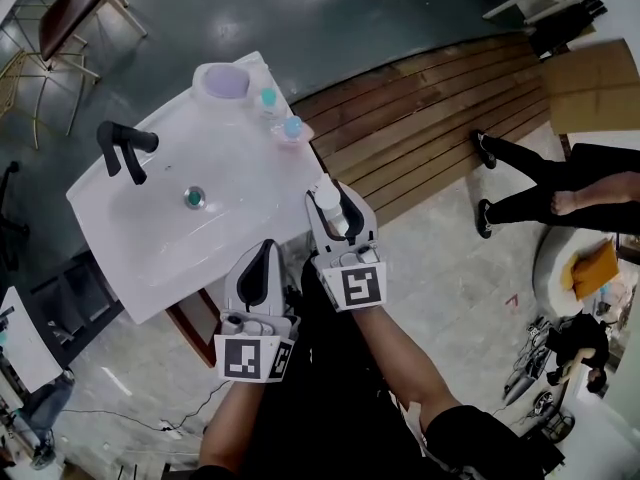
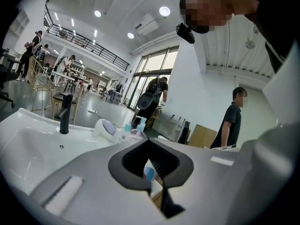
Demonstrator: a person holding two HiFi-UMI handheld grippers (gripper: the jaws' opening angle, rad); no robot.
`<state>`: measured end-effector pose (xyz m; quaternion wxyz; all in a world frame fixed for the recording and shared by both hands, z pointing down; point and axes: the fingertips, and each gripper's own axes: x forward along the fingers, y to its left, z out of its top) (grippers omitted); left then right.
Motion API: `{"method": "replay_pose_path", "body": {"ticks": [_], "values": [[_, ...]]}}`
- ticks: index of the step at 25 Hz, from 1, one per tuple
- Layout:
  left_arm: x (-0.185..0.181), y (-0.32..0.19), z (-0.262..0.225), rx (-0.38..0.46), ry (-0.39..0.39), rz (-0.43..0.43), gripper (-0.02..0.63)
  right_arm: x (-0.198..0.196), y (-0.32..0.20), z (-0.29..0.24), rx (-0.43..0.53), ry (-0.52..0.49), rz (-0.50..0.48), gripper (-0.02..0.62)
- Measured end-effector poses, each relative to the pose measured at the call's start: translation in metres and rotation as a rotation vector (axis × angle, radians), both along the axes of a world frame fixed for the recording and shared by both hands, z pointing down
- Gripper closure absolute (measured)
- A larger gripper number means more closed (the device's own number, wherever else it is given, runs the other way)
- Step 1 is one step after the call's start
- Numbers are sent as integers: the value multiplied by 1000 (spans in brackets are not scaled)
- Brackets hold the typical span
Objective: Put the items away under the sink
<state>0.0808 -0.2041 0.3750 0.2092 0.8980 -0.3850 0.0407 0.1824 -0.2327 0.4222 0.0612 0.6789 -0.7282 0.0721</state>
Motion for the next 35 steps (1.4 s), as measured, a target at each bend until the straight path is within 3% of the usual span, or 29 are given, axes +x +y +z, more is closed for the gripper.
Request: {"method": "replay_pose_path", "body": {"ticks": [8,35], "values": [[0,-4,-3,1,-4,-9,600,-1,0,-7,21,31,-4,466],[-10,5,-9,9,2,-31,600,-8,9,-12,7,56,-46,483]]}}
